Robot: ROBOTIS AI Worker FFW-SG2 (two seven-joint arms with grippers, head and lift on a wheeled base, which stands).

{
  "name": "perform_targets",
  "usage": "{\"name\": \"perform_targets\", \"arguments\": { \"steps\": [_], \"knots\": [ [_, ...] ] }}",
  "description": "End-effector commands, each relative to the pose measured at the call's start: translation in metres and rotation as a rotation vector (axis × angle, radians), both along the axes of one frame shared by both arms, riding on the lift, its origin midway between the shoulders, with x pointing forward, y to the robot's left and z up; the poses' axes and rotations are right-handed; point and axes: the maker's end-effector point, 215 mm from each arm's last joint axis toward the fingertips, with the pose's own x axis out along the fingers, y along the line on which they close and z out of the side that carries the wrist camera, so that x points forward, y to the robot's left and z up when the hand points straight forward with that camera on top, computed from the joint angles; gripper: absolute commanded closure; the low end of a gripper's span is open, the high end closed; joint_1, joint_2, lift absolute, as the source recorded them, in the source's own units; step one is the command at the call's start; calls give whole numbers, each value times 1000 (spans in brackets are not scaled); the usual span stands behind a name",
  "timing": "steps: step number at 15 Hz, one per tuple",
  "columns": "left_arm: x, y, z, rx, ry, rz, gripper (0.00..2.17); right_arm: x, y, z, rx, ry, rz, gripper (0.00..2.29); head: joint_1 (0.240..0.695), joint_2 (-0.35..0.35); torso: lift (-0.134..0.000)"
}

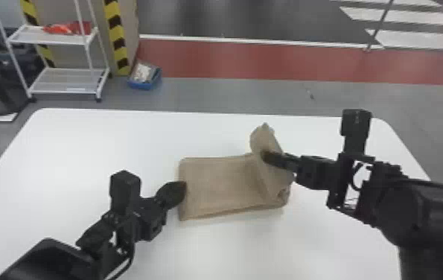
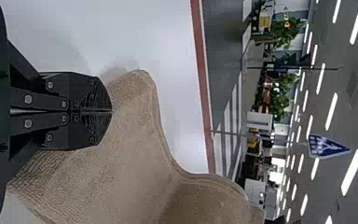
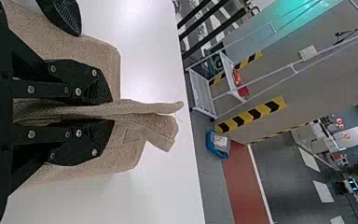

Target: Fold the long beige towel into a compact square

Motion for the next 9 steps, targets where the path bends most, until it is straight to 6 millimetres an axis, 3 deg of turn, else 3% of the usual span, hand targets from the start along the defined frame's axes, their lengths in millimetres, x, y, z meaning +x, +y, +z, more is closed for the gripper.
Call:
{"name": "perform_targets", "arguments": {
  "steps": [1,5,9],
  "knots": [
    [-6,-6,-8,15,18,-14,1771,2,7,2,-11,-6,10,967,695,-90,-124],
    [-13,-13,-16,29,34,-27,1771,2,20,4,-20,-14,33,967,695,-89,-124],
    [-25,-38,-20,23,42,-60,1771,-5,48,-4,-47,-9,86,967,695,-82,-124]
  ]
}}
